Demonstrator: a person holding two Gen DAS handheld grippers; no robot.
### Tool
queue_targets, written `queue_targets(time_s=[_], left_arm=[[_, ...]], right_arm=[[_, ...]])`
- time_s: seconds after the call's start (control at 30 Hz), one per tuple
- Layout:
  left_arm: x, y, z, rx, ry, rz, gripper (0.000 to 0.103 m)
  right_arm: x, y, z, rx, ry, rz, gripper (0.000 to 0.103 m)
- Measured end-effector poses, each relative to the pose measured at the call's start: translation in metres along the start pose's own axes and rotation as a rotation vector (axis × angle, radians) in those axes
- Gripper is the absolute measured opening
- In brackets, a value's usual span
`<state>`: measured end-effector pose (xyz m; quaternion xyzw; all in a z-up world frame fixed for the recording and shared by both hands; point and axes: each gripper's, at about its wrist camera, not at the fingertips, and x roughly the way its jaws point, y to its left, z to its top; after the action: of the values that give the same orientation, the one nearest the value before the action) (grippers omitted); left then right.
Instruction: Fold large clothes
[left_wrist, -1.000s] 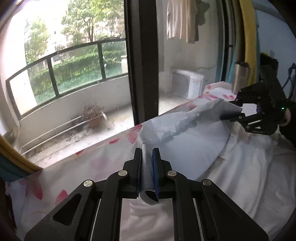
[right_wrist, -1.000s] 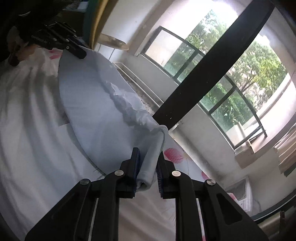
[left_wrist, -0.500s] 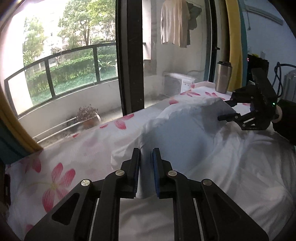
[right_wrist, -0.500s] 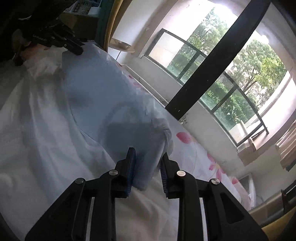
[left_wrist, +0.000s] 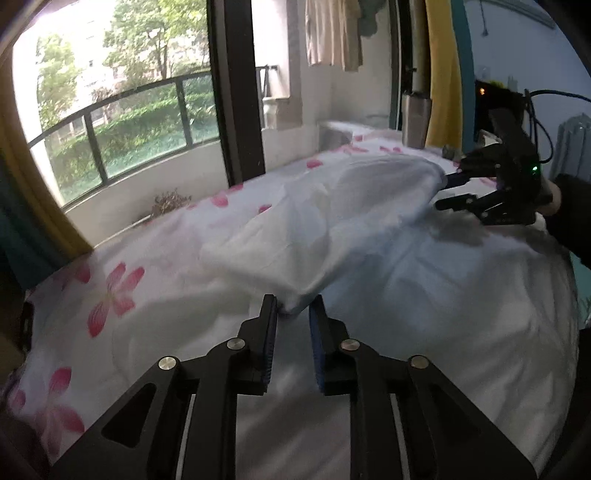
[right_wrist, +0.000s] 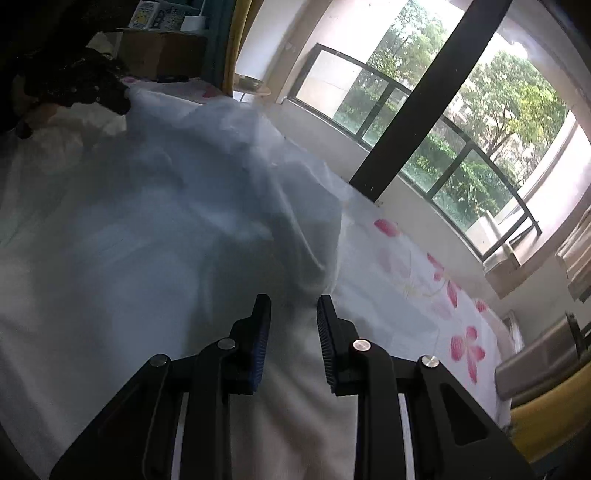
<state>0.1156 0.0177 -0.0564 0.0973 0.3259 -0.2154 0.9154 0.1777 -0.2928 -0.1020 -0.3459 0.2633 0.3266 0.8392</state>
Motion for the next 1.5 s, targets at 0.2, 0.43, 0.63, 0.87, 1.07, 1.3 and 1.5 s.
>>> queue_targets(time_s=[0.2, 0.43, 0.63, 0.87, 1.07, 1.3, 1.5], left_arm=[[-0.03, 0.0, -0.017, -0.095, 0.006, -0.01, 0.04], [-0.036, 0.014, -0.008, -0.234, -0.035, -0.053, 0.045], [-0.004, 0.021, 0.008, -0.387, -0.016, -0.193, 0.045], [0.032, 0.029, 0.004, -0.463, 0.022, -0.221, 0.045], [0.037, 0.027, 0.008, -0.407, 0.077, -0.103, 0.04], [0.022, 0.026, -0.007, -0.434, 0.136, -0.033, 0.042], [0.028, 0.006, -0.014, -0.407, 0.195, 0.023, 0.044]], right_arm=[[-0.011, 0.003, -0.012, 0.047, 0.048, 0.035, 0.025], [-0.035, -0.005, 0.027, 0.155, -0.126, 0.147, 0.032], [0.02, 0.001, 0.095, 0.207, -0.086, 0.352, 0.071], [0.059, 0.015, 0.097, 0.24, -0.003, 0.398, 0.002], [0.014, 0.036, 0.082, 0.166, -0.047, 0.459, 0.002], [0.021, 0.071, 0.036, 0.134, 0.142, 0.499, 0.008], [-0.021, 0.041, 0.039, 0.266, 0.017, 0.516, 0.074]])
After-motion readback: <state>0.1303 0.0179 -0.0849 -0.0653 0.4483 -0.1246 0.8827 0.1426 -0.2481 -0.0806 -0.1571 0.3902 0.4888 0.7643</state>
